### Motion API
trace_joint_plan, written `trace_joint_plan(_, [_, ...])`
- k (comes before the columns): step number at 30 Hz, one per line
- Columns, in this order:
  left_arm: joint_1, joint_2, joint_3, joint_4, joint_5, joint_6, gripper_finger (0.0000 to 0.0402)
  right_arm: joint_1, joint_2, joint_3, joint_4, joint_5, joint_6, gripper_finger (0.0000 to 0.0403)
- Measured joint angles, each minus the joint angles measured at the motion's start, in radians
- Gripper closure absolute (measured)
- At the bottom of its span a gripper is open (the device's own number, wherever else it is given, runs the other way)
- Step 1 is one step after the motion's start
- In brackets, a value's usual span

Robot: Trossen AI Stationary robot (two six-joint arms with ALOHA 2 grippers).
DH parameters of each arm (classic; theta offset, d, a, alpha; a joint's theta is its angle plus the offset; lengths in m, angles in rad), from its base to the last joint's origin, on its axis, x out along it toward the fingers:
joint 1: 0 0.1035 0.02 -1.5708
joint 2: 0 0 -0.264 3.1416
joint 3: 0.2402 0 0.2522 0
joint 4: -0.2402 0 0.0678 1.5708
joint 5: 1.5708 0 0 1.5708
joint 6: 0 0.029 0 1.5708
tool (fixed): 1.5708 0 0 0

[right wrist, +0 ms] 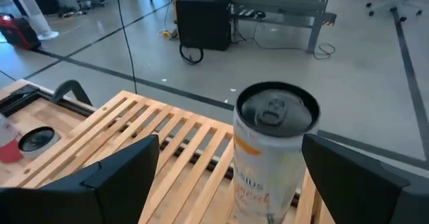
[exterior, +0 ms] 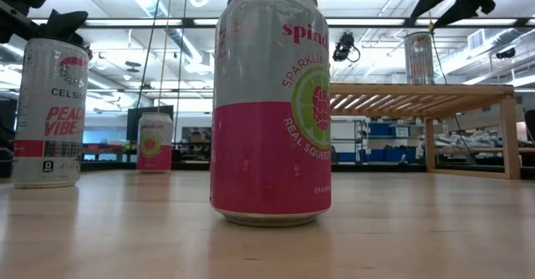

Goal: Place canned beverage on shelf
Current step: Put the bottom white-yellow soda can on the shelf

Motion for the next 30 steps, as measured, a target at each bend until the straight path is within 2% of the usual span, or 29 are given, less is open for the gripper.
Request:
trace_joint_plan(6, [0.0, 0.0, 0.0, 0.0, 0.0, -0.001, 0.0086, 0.0, 0.036, 0.0, -0.002, 0.045, -0.025, 0.0027])
trace_joint_plan(12, [0.0, 0.0, 0.0, 0.0, 0.0, 0.0, 0.0086, 0.0, 0.046, 0.0, 0.001, 0.137, -0.042, 0.0027])
trace_joint_plan(25, [0.0, 0.0, 0.0, 0.0, 0.0, 0.0, 0.0086, -0.004, 0.051, -0.018, 0.027, 0.126, -0.031, 0.0026])
trace_joint_plan(30, [0.0, 0.0, 0.0, 0.0, 0.0, 0.0, 0.0086, -0.004, 0.05, -0.035, 0.07, 0.104, -0.041, 0.0008])
